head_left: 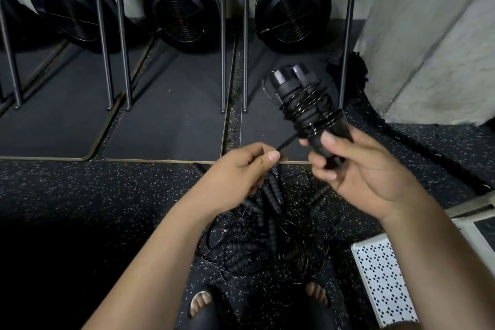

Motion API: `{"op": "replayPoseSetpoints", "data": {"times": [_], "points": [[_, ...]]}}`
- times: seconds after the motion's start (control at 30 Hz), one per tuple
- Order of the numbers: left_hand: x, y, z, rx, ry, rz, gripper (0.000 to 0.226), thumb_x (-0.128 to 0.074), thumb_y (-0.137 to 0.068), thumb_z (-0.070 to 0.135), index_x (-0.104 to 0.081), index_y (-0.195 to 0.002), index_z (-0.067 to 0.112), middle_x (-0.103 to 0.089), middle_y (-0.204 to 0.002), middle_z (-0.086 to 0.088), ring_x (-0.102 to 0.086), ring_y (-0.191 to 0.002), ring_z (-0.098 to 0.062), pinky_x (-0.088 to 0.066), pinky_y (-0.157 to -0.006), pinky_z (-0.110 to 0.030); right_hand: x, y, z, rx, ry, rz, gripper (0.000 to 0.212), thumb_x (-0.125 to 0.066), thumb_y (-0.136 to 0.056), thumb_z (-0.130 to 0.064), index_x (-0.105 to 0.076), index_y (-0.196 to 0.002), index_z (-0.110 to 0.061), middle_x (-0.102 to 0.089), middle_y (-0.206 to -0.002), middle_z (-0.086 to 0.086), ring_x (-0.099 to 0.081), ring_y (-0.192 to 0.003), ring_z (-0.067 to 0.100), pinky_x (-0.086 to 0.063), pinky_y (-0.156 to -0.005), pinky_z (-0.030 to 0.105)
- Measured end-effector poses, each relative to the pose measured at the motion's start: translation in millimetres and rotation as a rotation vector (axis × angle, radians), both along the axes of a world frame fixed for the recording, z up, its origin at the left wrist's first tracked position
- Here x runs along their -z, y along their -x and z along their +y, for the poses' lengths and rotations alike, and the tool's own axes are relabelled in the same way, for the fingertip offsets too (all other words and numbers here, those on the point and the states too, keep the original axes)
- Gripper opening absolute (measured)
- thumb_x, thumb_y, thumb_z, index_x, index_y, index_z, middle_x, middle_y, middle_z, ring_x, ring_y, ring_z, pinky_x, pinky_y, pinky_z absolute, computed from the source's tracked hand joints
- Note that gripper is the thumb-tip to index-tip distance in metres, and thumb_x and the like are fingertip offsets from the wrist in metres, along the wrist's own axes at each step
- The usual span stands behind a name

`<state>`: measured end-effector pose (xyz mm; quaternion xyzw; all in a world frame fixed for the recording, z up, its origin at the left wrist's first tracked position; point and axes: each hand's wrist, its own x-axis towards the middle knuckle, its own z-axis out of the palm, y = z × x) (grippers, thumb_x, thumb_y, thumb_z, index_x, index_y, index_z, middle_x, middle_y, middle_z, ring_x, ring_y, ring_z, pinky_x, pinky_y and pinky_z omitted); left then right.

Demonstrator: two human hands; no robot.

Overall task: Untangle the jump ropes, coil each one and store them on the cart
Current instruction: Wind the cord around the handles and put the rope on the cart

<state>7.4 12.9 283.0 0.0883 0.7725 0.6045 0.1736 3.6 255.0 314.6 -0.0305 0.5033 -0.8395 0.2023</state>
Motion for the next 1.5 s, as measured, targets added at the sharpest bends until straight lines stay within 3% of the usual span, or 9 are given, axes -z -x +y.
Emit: {"op": "replayPoseSetpoints", "data": {"times": [0.33,0.5,0.7,0.9,1.07,1.2,1.3,1.37,1.5], "points": [[17.0,-1.3,6.0,0.112,0.397,0.164,0.024,-0.060,-0.107,0.048,-0.070,-0.119,0.030,-0.074,-0.086,-0.008,-0.069,-0.080,-0.030,-0.054,-0.072,-0.037,35.8,9.9,-2.5,0.368,-0.891,0.040,0.040,-0.083,-0.093,-0.027,-0.051,-0.114,-0.018,-0.075,-0.102,0.009,-0.069,-0.062,0.016,-0.050,-0.049,0.034],[14.8,-3.8,9.3,0.094,0.500,0.227,0.019,-0.069,-0.102,0.044,-0.070,-0.096,0.026,-0.071,-0.077,0.005,-0.064,-0.069,-0.008,-0.049,-0.062,-0.028,43.4,4.0,-11.8,0.115,-1.383,0.125,0.043,-0.080,-0.094,-0.032,-0.040,-0.107,-0.025,-0.068,-0.096,0.002,-0.070,-0.083,0.030,-0.058,-0.078,0.045],[11.8,-1.2,4.9,0.002,0.536,0.284,0.027,-0.087,-0.085,0.044,-0.065,-0.088,0.029,-0.069,-0.069,0.006,-0.060,-0.062,-0.010,-0.047,-0.060,-0.033,45.9,-8.1,-36.8,-0.233,-1.569,0.304,0.040,-0.082,-0.089,-0.023,-0.051,-0.113,-0.034,-0.060,-0.115,-0.002,-0.062,-0.106,0.025,-0.054,-0.090,0.040],[10.3,2.6,-7.7,0.083,0.275,0.132,0.032,-0.096,-0.075,0.038,-0.069,-0.087,0.026,-0.069,-0.075,0.009,-0.058,-0.067,-0.012,-0.047,-0.067,-0.031,29.2,-13.3,-31.4,-0.561,-1.222,0.305,0.045,-0.082,-0.087,-0.001,-0.065,-0.103,-0.040,-0.072,-0.099,-0.020,-0.069,-0.086,-0.010,-0.049,-0.075,0.020],[-3.9,3.5,-21.8,0.168,-0.065,-0.022,0.025,-0.087,-0.088,0.036,-0.072,-0.096,0.017,-0.050,-0.080,-0.009,-0.039,-0.073,-0.025,-0.033,-0.063,-0.034,7.0,-19.1,-15.8,-0.645,-0.606,0.220,0.059,-0.082,-0.091,-0.003,-0.064,-0.143,-0.023,-0.075,-0.129,-0.002,-0.071,-0.119,0.016,-0.056,-0.101,0.036],[-22.3,-3.4,-23.1,0.208,-0.362,-0.221,0.021,-0.062,-0.105,0.016,-0.067,-0.084,0.017,-0.059,-0.068,-0.001,-0.053,-0.058,-0.016,-0.047,-0.056,-0.023,-0.2,-21.1,-10.4,-0.496,-0.315,0.170,0.051,-0.079,-0.089,-0.010,-0.065,-0.138,-0.014,-0.071,-0.101,0.003,-0.064,-0.083,0.018,-0.052,-0.066,0.027],[-19.7,-9.7,-14.3,-0.003,-0.135,-0.177,0.044,-0.046,-0.109,0.002,-0.071,-0.077,0.020,-0.063,-0.061,0.010,-0.059,-0.070,-0.018,-0.049,-0.065,-0.022,0.7,-20.2,-18.9,-0.363,-0.169,0.116,0.041,-0.073,-0.091,-0.010,-0.062,-0.130,-0.002,-0.064,-0.095,0.011,-0.061,-0.076,0.019,-0.049,-0.060,0.025],[-17.6,-10.8,0.4,-0.178,-0.113,-0.054,0.037,-0.042,-0.109,-0.003,-0.061,-0.079,0.003,-0.058,-0.064,-0.002,-0.053,-0.070,-0.020,-0.045,-0.072,-0.027,1.1,-19.5,-27.8,-0.243,-0.070,0.058,0.041,-0.072,-0.090,-0.010,-0.060,-0.128,-0.001,-0.063,-0.098,0.011,-0.059,-0.074,0.018,-0.048,-0.059,0.024],[-9.9,-7.0,26.5,-0.216,-0.177,0.006,0.029,-0.048,-0.115,0.021,-0.063,-0.090,0.025,-0.053,-0.076,0.006,-0.046,-0.069,-0.009,-0.037,-0.065,-0.028,1.3,-14.4,-40.9,0.047,0.098,-0.124,0.034,-0.066,-0.092,-0.007,-0.062,-0.125,-0.004,-0.069,-0.100,0.015,-0.061,-0.071,0.018,-0.050,-0.060,0.023]]}}
